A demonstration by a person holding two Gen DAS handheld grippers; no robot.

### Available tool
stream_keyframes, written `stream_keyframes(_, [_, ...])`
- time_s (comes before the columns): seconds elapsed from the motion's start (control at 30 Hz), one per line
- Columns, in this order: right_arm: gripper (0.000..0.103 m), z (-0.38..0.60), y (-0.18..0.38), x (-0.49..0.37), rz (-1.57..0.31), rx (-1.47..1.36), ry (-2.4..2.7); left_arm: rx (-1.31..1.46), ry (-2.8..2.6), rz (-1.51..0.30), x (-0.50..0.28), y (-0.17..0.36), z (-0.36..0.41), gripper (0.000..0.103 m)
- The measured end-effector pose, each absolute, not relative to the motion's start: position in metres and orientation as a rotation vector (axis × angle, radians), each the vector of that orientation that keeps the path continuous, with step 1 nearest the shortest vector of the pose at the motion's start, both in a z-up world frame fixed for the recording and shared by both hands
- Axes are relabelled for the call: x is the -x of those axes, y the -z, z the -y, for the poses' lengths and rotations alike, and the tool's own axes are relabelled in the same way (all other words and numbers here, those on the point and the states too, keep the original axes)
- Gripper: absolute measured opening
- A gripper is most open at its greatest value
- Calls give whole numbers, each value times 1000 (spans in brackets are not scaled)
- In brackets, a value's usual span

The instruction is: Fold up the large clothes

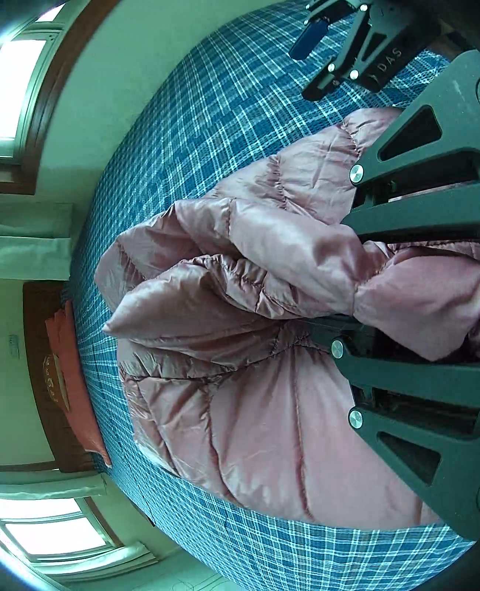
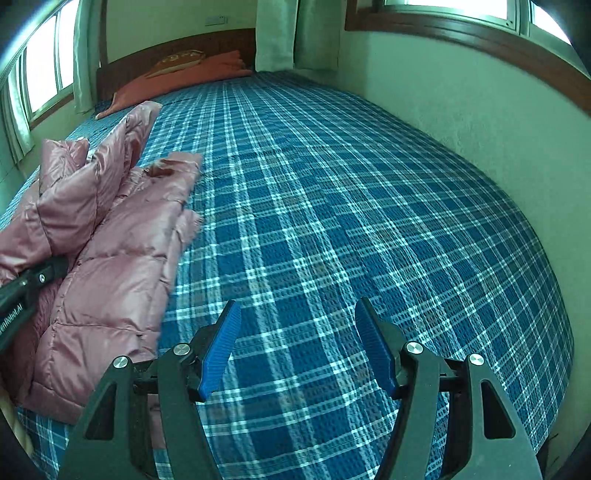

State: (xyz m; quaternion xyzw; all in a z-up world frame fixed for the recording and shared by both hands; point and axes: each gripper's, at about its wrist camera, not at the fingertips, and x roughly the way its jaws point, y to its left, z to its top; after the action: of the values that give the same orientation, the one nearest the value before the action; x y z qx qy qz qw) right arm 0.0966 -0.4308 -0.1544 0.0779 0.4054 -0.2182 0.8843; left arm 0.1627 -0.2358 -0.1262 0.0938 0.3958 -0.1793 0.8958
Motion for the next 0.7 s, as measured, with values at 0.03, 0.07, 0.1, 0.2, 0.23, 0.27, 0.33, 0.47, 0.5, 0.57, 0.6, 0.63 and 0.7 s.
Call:
stream_keyframes(0.03, [64, 433, 156, -97, -846, -169, 453, -206, 367, -815, -161, 130, 240, 12])
stream_keyframes(0.07, [64, 435, 157, -97, -848, -175, 452, -221, 361, -808, -159, 133, 245, 12])
stream_keyframes(0.1, [64, 436, 158, -97, -849, -178, 451, -233, 357, -802, -158, 136, 247, 12])
stream_keyframes(0.2, [64, 438, 161, -96, -854, -186, 449, -263, 345, -787, -155, 143, 253, 12])
stream_keyframes(0.23, [64, 439, 161, -96, -854, -188, 448, -267, 342, -784, -154, 145, 254, 12])
stream_keyframes(0.27, [64, 439, 161, -96, -855, -190, 449, -272, 339, -782, -154, 146, 255, 12])
stream_keyframes(0.33, [64, 441, 162, -96, -856, -192, 449, -285, 335, -780, -153, 147, 259, 12])
stream_keyframes(0.47, [64, 443, 162, -94, -857, -189, 456, -306, 323, -762, -149, 141, 260, 14])
stream_keyframes(0.5, [64, 444, 161, -94, -857, -189, 458, -309, 323, -756, -146, 139, 263, 19])
stream_keyframes(0.57, [64, 445, 159, -92, -854, -186, 460, -293, 346, -747, -139, 131, 264, 34])
stream_keyframes(0.6, [64, 446, 159, -91, -852, -182, 462, -277, 368, -743, -136, 127, 265, 47])
stream_keyframes(0.63, [64, 446, 157, -89, -849, -175, 466, -263, 386, -736, -132, 122, 265, 54])
stream_keyframes(0.7, [64, 447, 155, -85, -846, -172, 474, -240, 419, -713, -121, 109, 264, 57])
